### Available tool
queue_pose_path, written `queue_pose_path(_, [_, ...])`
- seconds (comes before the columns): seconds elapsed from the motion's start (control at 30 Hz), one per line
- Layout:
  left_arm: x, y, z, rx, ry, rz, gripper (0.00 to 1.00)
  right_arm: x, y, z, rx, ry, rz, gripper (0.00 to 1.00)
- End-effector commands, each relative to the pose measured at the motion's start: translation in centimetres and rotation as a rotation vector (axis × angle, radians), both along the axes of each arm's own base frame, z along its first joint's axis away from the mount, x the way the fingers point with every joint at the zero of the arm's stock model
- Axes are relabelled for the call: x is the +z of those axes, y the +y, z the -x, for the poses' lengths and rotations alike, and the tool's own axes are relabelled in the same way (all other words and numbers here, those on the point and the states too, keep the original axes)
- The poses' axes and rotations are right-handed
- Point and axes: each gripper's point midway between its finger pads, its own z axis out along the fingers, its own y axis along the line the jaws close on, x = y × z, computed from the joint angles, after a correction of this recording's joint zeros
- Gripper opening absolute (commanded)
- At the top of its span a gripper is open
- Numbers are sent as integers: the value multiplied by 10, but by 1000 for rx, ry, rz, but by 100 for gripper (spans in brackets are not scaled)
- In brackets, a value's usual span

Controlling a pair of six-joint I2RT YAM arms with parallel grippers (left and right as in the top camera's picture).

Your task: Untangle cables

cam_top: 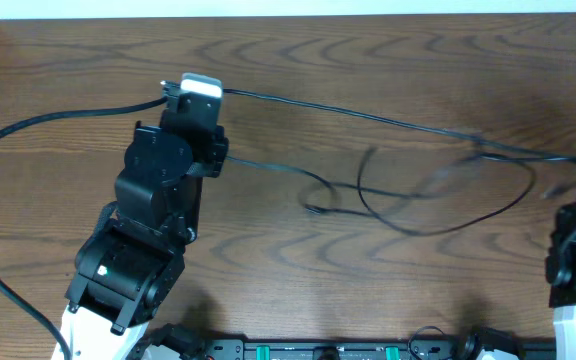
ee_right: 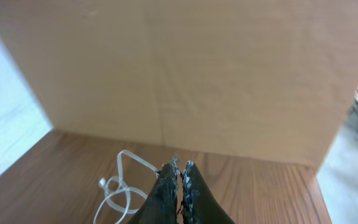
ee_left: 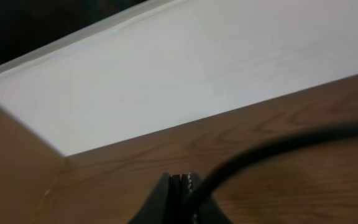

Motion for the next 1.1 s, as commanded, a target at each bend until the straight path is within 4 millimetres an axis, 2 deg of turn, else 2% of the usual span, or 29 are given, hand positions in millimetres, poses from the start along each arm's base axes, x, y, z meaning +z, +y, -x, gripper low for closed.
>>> queue_pose_path(0.0, [14,33,6,170,-41,-48,7,1,-17,15,-75,-120,-32,1])
queue_pose_path(0.1, [16,42,8,213,-40,-93,8,-5,-32,24,-119,-118,-49,1])
queue_pose_path(0.2, [18,55,12,287,-47,-115,7,-17,-42,20,-98,-128,-97,1])
queue_pose_path(0.43, [19,70,13,351,-49,-124,7,-45,-47,-12,38,-103,-204,1])
queue_pose_path(0.57, [19,69,13,344,-48,-122,8,-55,-46,-26,94,-90,-241,1])
queue_pose_path(0.73, [13,48,6,219,-27,-92,7,-58,-35,-47,220,-111,-284,2])
queue_pose_path(0.8, [9,37,4,157,-15,-79,7,-57,-22,-66,349,-125,-307,2])
queue_pose_path(0.87, [6,27,1,104,-5,-67,7,-52,0,-91,535,-134,-325,2])
queue_pose_path(0.93, [3,19,-2,61,6,-59,7,-39,39,-122,817,-145,-320,1])
queue_pose_path(1.0, [-1,12,-5,28,20,-54,7,-20,93,-145,1164,-134,-252,2])
queue_pose_path(1.07, [-6,8,-9,14,33,-56,7,-3,148,-151,1470,-143,-186,2])
